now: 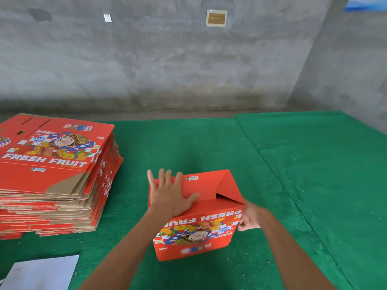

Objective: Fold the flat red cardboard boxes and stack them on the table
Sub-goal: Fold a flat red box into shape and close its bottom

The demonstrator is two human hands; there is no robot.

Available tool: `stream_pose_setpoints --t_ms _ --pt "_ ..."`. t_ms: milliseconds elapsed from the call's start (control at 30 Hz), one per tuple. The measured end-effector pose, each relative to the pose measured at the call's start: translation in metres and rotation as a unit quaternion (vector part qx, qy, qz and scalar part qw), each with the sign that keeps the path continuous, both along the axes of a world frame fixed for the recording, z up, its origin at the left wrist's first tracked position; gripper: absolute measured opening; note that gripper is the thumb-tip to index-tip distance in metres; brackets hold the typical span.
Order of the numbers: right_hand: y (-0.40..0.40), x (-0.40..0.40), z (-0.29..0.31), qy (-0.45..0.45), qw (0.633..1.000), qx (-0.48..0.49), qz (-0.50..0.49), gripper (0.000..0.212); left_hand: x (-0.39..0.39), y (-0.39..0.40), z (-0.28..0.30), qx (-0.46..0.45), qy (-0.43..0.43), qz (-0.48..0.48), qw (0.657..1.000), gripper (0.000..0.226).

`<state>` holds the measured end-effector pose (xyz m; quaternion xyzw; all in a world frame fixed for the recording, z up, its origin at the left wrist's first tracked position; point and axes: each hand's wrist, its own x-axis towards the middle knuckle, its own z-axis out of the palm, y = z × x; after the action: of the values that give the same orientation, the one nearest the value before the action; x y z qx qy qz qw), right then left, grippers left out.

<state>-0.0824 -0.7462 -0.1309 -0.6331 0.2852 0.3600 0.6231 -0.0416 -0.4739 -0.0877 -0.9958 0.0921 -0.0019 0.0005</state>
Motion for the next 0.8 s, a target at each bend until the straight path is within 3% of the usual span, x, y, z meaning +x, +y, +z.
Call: stream_pose_setpoints --t_ms 100,167,300,400,567,633,700,800 --pt "0.007 -0.005 -0.006 0.013 0.999 -0.025 0.014 0.050 -0.009 -0.020 -0.001 -0.034 -0.034 0.021 0.999 0.110" --pt "0.007 -0.010 -0.013 0.003 0.998 -0.055 0.019 0.038 -0.009 -0.026 -0.003 -0.041 -0.043 0.010 0.998 0.104" --pt "0.004 -0.017 -0.017 -0.015 0.997 -0.045 -0.066 0.039 -0.008 -0.030 -0.004 -0.037 -0.052 -0.037 0.997 0.088" --pt "0.006 -0.020 -0.015 -0.008 0.998 -0.062 -0.029 0.037 -0.008 -0.028 -0.006 -0.044 -0.072 -0.110 0.990 0.078" --pt "0.009 -0.029 -0.017 -0.037 0.998 -0.028 -0.035 0.045 -0.004 -0.014 -0.005 0.027 -0.058 -0.186 0.980 0.109" --pt "0.013 -0.027 -0.013 -0.060 0.997 -0.009 -0.049 0.046 -0.005 -0.010 0.001 0.033 -0.072 -0.194 0.978 0.110" --pt "0.015 -0.021 0.003 -0.111 0.993 0.009 -0.048 0.055 -0.006 -0.006 0.011 0.004 -0.139 -0.190 0.972 0.098" --pt "0.014 -0.008 0.049 -0.252 0.967 -0.035 -0.010 0.075 -0.003 -0.004 0.031 -0.145 -0.216 -0.157 0.953 0.069"
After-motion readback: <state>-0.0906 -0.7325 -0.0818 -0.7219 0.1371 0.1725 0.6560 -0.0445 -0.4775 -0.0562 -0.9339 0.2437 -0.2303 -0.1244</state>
